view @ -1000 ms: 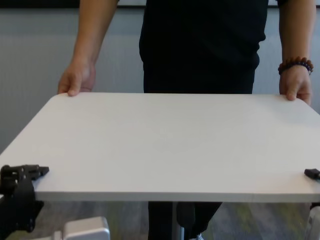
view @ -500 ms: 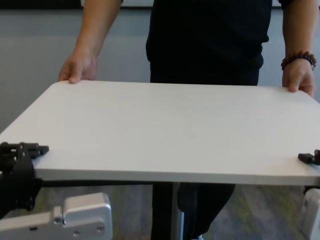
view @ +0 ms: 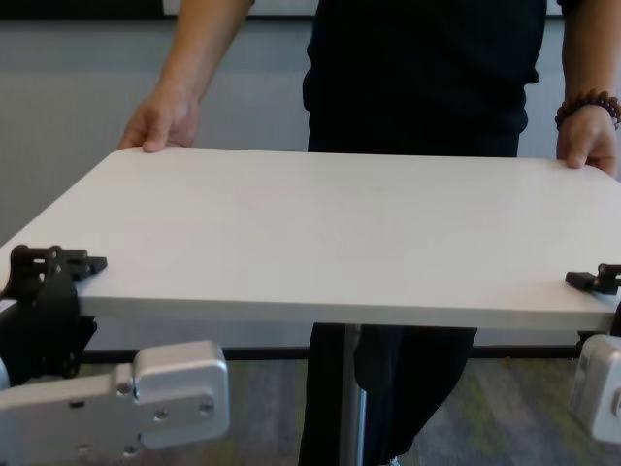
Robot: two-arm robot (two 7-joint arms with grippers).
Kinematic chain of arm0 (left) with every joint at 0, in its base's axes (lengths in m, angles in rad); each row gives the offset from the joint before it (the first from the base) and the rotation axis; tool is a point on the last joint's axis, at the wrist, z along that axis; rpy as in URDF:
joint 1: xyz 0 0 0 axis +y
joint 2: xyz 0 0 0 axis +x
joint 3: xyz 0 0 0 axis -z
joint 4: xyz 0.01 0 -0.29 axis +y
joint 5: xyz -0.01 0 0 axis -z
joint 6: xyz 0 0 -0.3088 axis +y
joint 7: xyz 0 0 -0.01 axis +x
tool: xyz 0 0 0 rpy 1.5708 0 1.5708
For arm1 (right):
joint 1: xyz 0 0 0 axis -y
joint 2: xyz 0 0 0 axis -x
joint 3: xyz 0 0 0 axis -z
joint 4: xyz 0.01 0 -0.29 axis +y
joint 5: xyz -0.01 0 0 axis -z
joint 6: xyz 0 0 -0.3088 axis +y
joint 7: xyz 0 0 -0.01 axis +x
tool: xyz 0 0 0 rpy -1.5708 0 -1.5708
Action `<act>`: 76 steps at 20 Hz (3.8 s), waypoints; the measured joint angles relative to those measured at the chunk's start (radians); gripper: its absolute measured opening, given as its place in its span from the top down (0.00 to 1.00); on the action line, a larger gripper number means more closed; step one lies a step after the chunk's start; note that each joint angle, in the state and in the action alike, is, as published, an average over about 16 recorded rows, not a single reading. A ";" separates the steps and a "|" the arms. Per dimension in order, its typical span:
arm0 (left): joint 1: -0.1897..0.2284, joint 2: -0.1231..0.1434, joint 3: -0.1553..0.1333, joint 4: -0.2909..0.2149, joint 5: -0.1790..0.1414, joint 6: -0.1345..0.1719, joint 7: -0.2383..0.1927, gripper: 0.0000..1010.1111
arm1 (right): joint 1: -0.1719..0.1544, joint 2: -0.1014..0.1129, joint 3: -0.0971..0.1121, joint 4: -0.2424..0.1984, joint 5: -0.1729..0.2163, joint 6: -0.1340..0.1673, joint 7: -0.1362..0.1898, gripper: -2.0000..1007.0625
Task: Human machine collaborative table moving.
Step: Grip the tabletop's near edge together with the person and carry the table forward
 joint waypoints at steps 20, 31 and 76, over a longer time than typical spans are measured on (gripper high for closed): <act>-0.058 -0.055 -0.019 0.020 0.052 -0.031 -0.054 0.75 | 0.057 -0.013 -0.007 0.027 -0.021 -0.006 0.014 0.72; -0.097 -0.085 -0.022 0.061 0.076 -0.045 -0.063 0.75 | 0.103 -0.022 -0.026 0.062 -0.032 -0.007 0.013 0.72; -0.258 -0.181 0.042 0.320 0.078 -0.053 -0.004 0.75 | 0.249 -0.073 -0.102 0.269 -0.038 -0.037 -0.029 0.72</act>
